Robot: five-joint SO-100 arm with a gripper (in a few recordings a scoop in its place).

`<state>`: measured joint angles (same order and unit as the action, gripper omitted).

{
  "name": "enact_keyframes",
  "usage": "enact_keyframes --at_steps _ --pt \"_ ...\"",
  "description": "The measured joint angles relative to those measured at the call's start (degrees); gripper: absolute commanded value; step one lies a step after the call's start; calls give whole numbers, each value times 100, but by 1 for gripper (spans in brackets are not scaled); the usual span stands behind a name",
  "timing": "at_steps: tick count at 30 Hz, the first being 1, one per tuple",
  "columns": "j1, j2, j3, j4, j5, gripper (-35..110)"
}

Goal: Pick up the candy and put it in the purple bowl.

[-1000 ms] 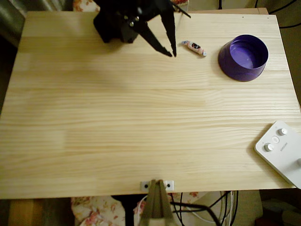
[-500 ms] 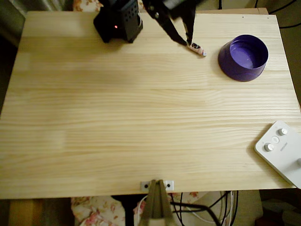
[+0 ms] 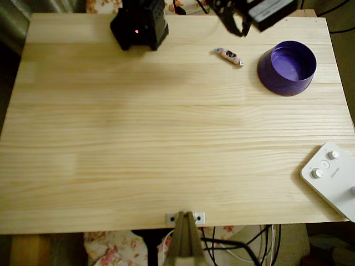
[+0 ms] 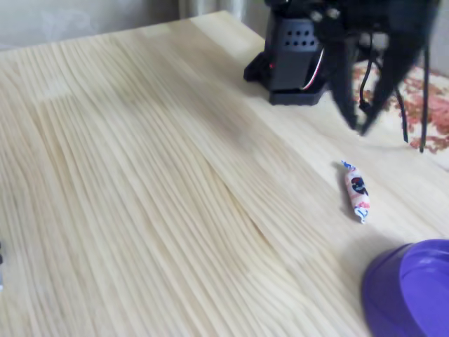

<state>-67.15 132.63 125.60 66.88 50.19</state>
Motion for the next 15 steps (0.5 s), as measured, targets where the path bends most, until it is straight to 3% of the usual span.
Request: enact_keyframes --at_steps 15 --pt "-606 246 1644 -1257 -1239 0"
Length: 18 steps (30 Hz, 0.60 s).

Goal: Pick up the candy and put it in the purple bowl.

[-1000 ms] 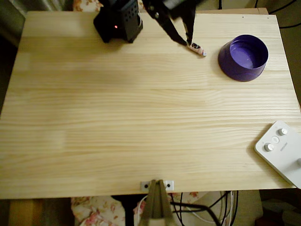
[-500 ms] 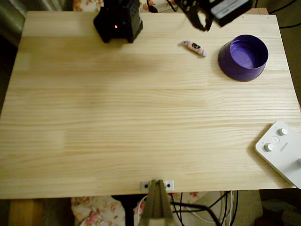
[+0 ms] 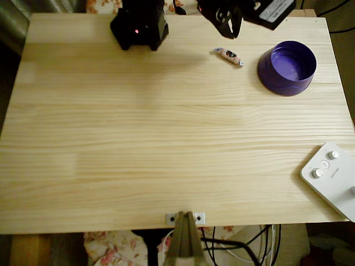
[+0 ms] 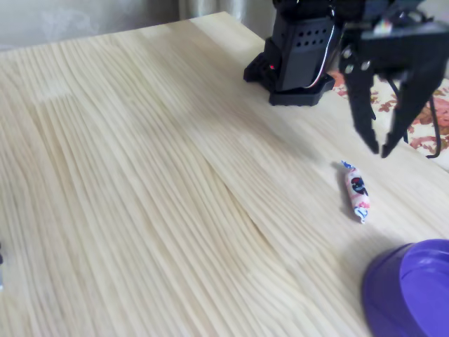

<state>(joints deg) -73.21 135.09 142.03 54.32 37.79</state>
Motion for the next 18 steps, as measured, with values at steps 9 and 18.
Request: enact_keyframes --at_steps 9,18 --pt "281 -53 88 0 -255 3" --pt "272 -448 88 -167 -360 4"
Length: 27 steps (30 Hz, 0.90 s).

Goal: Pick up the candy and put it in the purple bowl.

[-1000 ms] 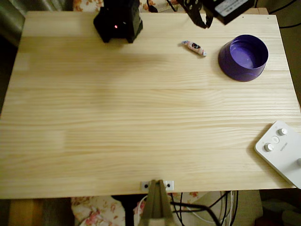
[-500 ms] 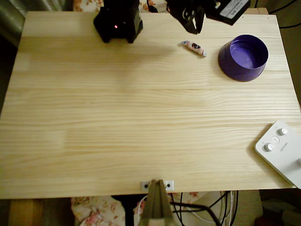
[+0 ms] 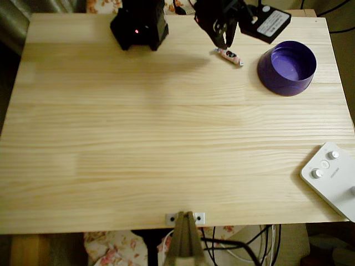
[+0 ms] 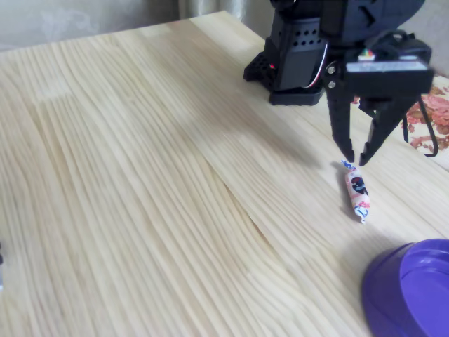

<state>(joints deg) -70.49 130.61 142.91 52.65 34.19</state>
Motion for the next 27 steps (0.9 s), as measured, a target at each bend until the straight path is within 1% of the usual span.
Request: enact_keyframes --at_steps 2,8,13,21,27 --pt "-9 0 0 -35 -35 9" --pt "-18 -176 0 -44 -53 15" --pt "-202 -343 0 -167 44 16" --pt "-422 -1037 -185 -404 237 24" --pt "-396 -1310 -299 -571 316 24"
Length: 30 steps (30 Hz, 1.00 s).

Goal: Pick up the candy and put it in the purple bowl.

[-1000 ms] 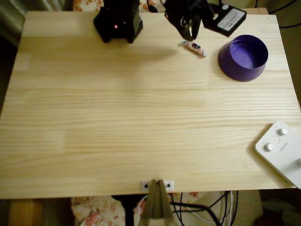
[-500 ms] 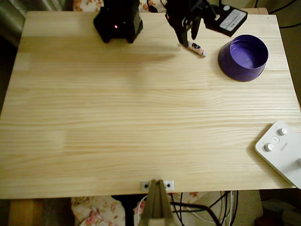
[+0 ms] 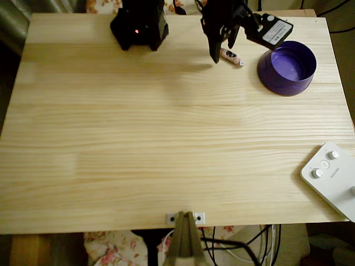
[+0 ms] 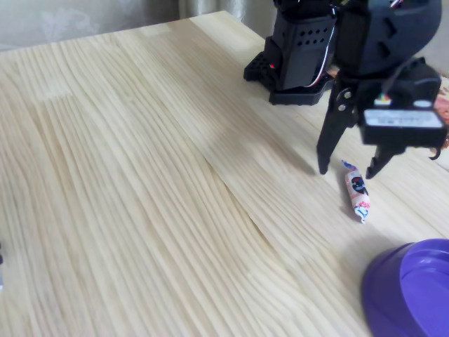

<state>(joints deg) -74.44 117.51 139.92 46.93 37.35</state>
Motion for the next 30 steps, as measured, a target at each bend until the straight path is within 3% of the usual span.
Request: enact_keyframes --at_steps 15,30 --pt "-132 -1151 -747 -229 123 24" --pt "-149 -1301 -844 -387 264 2"
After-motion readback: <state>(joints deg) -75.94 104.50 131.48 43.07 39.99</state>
